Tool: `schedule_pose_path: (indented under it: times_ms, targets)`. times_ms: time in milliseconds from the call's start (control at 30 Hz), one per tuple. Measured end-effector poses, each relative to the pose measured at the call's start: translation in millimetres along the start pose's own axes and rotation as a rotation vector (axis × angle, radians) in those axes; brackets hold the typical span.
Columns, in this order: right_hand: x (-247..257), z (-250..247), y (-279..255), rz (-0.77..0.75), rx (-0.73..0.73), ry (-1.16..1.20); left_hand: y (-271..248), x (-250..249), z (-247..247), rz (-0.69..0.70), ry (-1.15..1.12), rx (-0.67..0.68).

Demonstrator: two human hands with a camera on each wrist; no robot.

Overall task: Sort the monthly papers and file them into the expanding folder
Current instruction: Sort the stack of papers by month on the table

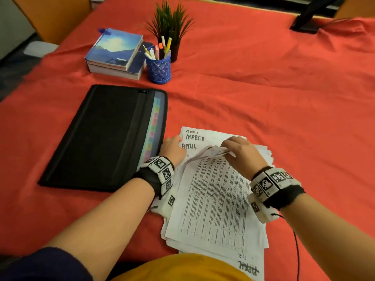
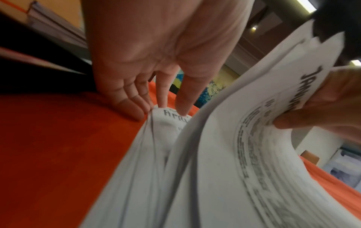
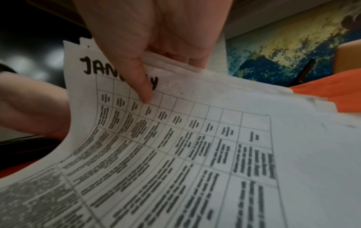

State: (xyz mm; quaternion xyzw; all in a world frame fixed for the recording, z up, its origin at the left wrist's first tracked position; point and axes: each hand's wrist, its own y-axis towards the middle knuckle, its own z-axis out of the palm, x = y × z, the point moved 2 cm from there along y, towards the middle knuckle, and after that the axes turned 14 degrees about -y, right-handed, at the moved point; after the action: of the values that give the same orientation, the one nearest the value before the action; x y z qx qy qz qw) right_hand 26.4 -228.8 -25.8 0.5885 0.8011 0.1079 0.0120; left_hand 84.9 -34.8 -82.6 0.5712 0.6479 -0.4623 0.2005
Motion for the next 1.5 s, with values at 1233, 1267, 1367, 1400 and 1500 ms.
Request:
schedule_pose_path:
  times_ms: [1233,1267,1367,1400,1500]
  targets:
    - [17,-6,-9,-0.116,0.071,0.076,16,-17,-7,0.147,0.355,0.195]
    - [16,-6,-9,-0.11,0.066,0.063,15,-19,-9,0.17,0.325,0.169]
    - [13,-7,-12,-0.076,0.079,0.028,8,-26,-12,0.252,0.12,0.228]
    - [10,-6,-12,-0.073,0.089,0.026,2,-28,-13,0.244,0.029,0.333]
    - [6,-2,-8,-0.092,0.101,0.014,-15,-36,-19,0.154,-0.162,0.642]
